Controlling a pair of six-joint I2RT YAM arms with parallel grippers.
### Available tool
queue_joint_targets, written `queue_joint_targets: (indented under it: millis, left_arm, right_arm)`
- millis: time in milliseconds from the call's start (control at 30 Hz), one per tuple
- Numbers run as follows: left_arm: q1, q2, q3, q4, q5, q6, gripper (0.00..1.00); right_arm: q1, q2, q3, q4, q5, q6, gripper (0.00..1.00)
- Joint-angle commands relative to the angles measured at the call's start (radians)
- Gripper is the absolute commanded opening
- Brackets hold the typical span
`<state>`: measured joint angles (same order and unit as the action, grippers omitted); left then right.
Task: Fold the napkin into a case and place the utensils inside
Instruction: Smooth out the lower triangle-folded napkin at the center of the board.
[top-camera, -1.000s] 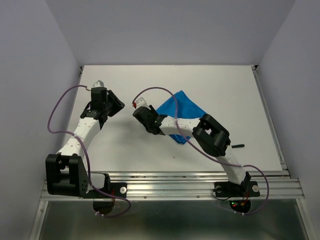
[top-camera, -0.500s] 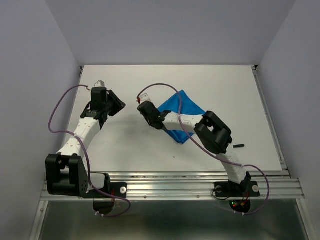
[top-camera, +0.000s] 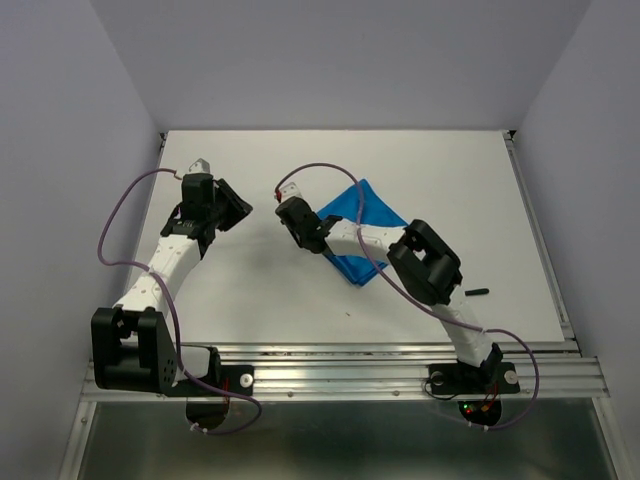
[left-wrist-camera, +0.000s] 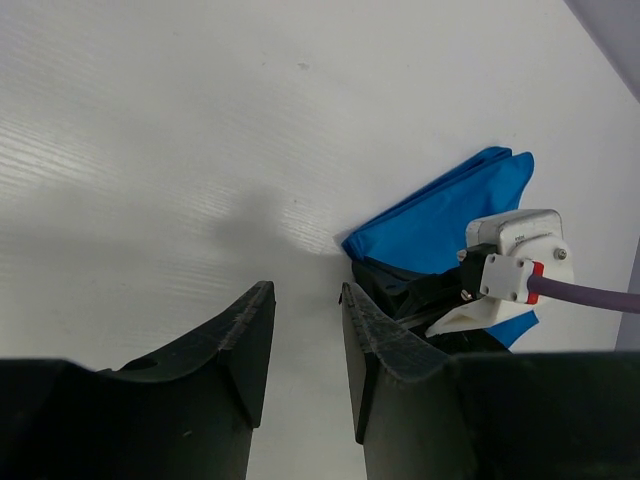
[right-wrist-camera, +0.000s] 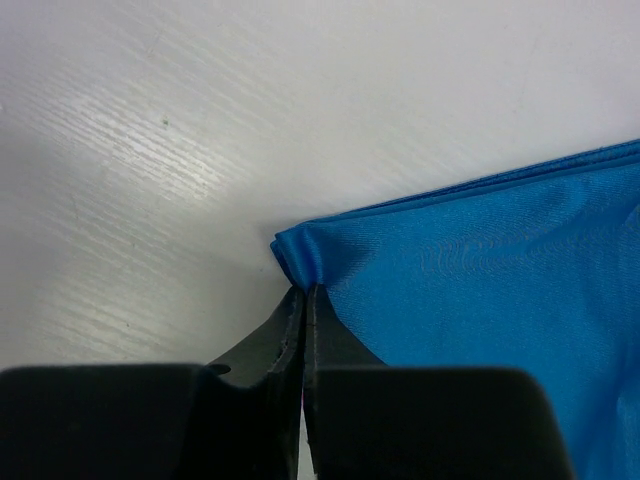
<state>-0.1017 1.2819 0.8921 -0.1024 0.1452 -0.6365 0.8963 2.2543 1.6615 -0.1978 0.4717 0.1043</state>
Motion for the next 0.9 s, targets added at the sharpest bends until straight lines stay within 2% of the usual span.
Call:
queue_joint_targets:
  millis: [0,133,300,333,367,400,467,633,800,867]
  left_arm:
    - [0.005,0.014,-0.005,0.041,0.017,0.012,0.44]
    - [0.005,0.030,0.031,0.037,0.024,0.017,0.43]
    - [0.004,0.036,0.062,0.036,0.025,0.021,0.43]
    - [0.003,0.046,0.064,0.041,0.030,0.021,0.43]
    - [0.002,0.054,0.064,0.041,0.039,0.021,0.43]
    - [0.000,0.060,0.065,0.041,0.039,0.023,0.43]
    - [-0.004,0.076,0.064,0.044,0.039,0.023,0.43]
    - [-0.019,0.100,0.080,0.059,0.042,0.018,0.43]
    - [-0.081,0.154,0.134,0.066,0.028,0.014,0.29]
    - [-0.133,0.197,0.171,0.070,0.019,0.009,0.20]
  right_arm:
    - [-0.014,0.048,0.099,-0.034,0.051,-0.008,0.01]
    - [-0.014,0.091,0.205,-0.098,0.128,0.003,0.01]
    - [-0.014,0.074,0.189,-0.084,0.070,0.015,0.01]
    - [-0.014,0.074,0.184,-0.083,0.061,0.014,0.04]
    - [-0.014,0.074,0.178,-0.083,0.051,0.015,0.15]
    - [-0.014,0.058,0.169,-0.081,0.020,0.017,0.42]
    - [-0.014,0.021,0.153,-0.081,-0.008,0.040,0.54]
    - [-0.014,-0.178,0.051,-0.003,-0.051,0.058,0.56]
    - [-0.025,-0.321,-0.066,0.032,-0.076,0.096,0.55]
    - [-0.075,-0.387,-0.165,0.038,-0.134,0.156,0.51]
